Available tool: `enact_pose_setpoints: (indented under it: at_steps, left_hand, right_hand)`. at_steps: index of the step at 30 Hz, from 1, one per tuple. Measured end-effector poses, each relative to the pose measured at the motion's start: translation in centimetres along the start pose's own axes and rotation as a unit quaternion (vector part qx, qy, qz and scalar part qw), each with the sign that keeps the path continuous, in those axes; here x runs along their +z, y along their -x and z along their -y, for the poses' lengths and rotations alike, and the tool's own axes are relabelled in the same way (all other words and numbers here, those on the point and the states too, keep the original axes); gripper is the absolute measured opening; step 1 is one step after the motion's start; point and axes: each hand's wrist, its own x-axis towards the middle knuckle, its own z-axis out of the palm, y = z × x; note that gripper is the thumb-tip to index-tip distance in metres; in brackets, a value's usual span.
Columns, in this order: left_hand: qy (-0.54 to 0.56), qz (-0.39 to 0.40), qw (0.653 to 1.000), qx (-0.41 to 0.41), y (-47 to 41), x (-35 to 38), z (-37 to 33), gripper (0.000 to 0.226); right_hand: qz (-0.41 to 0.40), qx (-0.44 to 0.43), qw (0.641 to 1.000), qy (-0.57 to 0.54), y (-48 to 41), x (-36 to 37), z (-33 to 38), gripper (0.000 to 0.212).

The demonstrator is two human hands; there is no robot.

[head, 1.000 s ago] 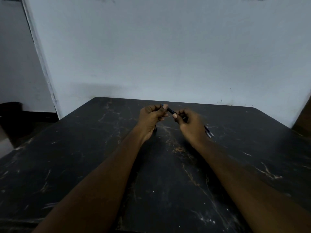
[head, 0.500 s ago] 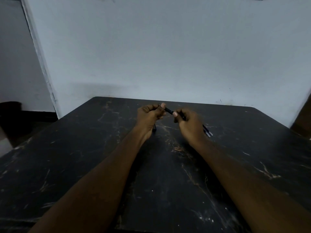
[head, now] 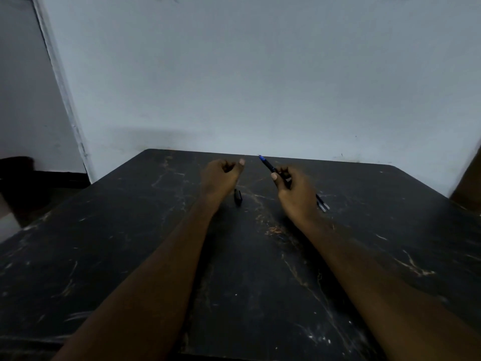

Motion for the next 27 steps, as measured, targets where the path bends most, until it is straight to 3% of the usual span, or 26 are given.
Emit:
enact_pose_setpoints:
  at_steps: [3,6,14,16,19,22,27]
  left_hand:
    - [-0.136,0.061,0.989,0.008,-0.1,-0.7,0.9,0.027]
    - [-0.215,0.110,0.970,-0.014,0.0,-0.5,1.1,0.032]
    - [-0.224,0.158,0.961,-0.024,0.1,0.1,0.7,0.013]
    - [-0.173,0.138,0.975,-0.035,0.0,0.1,0.4,0.022]
    - [0.009,0.080,0.991,-0.105,-0.1,0.0,-0.2,0.023]
    - [0.204,0.054,0.964,-0.164,-0.3,-0.2,-0.4,0.023]
    - [0.339,0.052,0.926,-0.158,-0.6,0.0,-0.3,0.030]
  right_hand:
    - [0.005,0.005,1.000,0.000,0.1,0.0,0.0,0.018]
    - [0.002,0.006,1.000,0.001,0.1,0.0,-0.1,0.018]
    - [-0.001,0.007,1.000,0.011,0.0,0.0,-0.1,0.017]
    - [0.000,0.010,1.000,0.010,0.0,-0.1,-0.1,0.018]
    - [0.001,0.012,1.000,0.004,0.0,-0.1,-0.2,0.017]
    - [0.003,0.007,1.000,-0.002,0.0,-0.1,-0.3,0.014]
    - [0.007,-0.023,1.000,0.015,-0.2,0.0,-0.8,0.012]
